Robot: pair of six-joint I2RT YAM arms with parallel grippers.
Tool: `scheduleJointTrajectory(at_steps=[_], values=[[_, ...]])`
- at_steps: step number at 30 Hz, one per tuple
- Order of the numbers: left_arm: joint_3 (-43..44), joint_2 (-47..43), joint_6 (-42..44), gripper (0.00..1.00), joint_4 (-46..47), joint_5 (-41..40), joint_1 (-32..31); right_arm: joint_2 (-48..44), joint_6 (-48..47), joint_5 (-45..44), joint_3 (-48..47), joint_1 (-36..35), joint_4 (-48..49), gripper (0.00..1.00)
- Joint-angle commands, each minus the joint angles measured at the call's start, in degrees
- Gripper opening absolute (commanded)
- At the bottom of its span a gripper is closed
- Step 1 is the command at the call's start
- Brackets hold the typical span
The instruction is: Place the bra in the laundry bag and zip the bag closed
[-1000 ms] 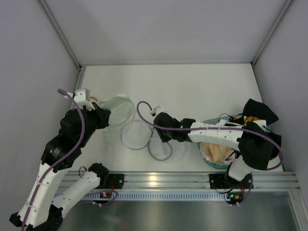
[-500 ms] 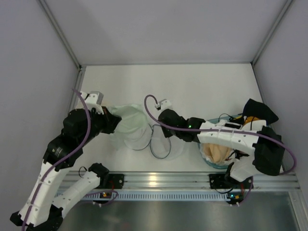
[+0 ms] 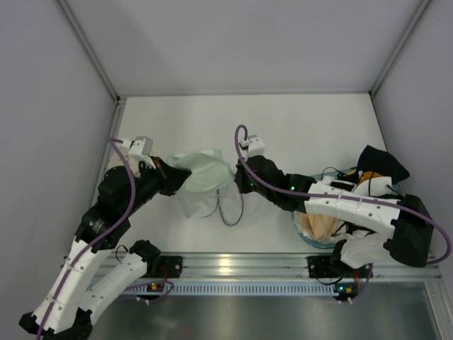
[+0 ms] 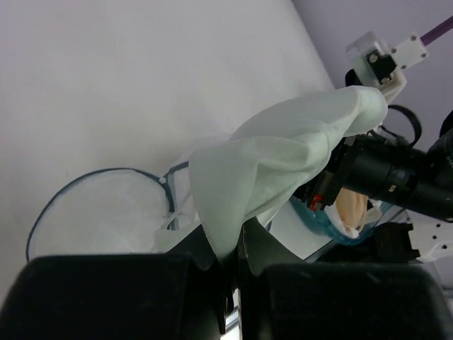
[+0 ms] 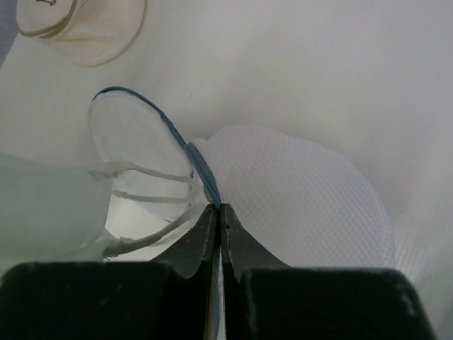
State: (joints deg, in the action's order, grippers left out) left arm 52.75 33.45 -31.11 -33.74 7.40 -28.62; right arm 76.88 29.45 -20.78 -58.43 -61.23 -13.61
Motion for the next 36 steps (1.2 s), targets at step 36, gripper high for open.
scheduleJointTrajectory(at_steps=[36], values=[[-13.57, 33.94, -5.63, 0.00, 33.21, -21.11, -24.63, -6.65, 9.39, 8.54, 6.31, 6.83, 10.87, 0.00]])
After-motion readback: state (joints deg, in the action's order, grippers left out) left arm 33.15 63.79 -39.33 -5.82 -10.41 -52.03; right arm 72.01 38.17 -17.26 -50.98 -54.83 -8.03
